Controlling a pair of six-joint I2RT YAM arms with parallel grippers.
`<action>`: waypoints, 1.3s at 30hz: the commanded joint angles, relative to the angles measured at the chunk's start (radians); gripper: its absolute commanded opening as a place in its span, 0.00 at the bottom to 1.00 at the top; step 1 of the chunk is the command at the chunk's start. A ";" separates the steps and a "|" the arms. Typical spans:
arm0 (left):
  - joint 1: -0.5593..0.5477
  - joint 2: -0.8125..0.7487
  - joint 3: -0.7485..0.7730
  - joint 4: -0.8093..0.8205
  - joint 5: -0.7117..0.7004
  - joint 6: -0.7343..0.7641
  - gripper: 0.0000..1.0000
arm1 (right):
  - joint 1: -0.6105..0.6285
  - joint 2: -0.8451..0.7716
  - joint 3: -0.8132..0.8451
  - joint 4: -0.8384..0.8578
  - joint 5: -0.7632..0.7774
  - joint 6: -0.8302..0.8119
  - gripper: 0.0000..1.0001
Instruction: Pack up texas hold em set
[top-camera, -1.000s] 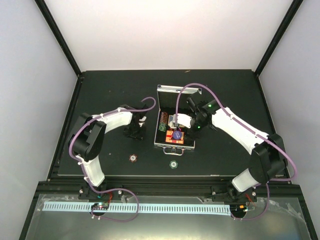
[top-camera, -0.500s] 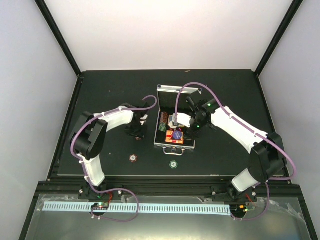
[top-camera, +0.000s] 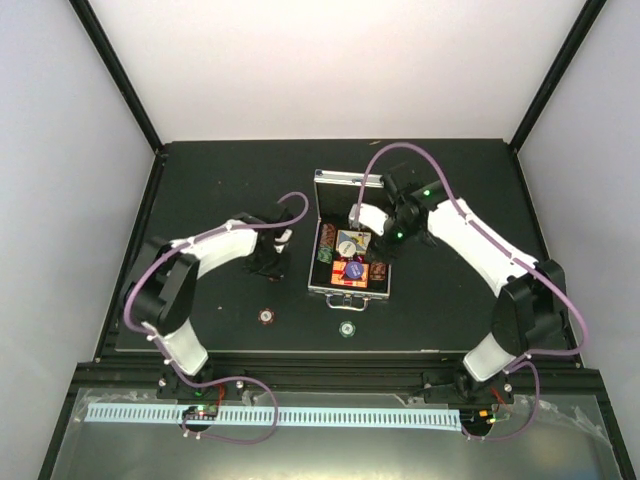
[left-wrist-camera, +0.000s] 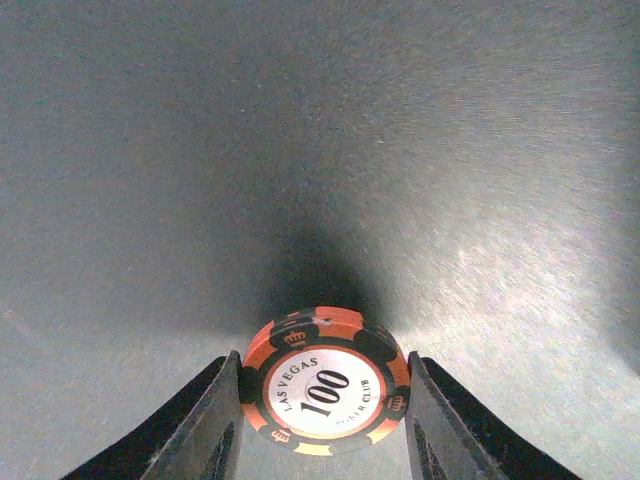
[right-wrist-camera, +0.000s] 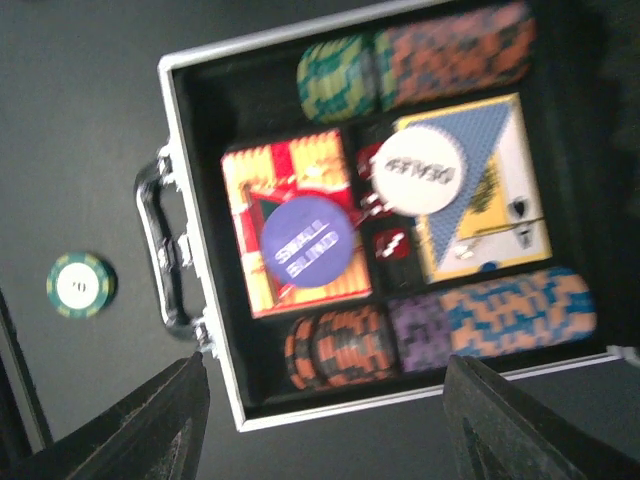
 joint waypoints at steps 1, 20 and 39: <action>-0.018 -0.173 -0.042 0.092 0.013 0.030 0.37 | -0.059 0.060 0.136 -0.037 -0.113 0.113 0.67; -0.233 -0.407 -0.048 0.267 0.142 0.175 0.38 | -0.103 0.343 0.357 -0.225 -0.660 0.286 0.65; -0.318 -0.359 0.053 0.261 0.134 0.224 0.38 | -0.078 0.415 0.323 -0.270 -0.773 0.272 0.56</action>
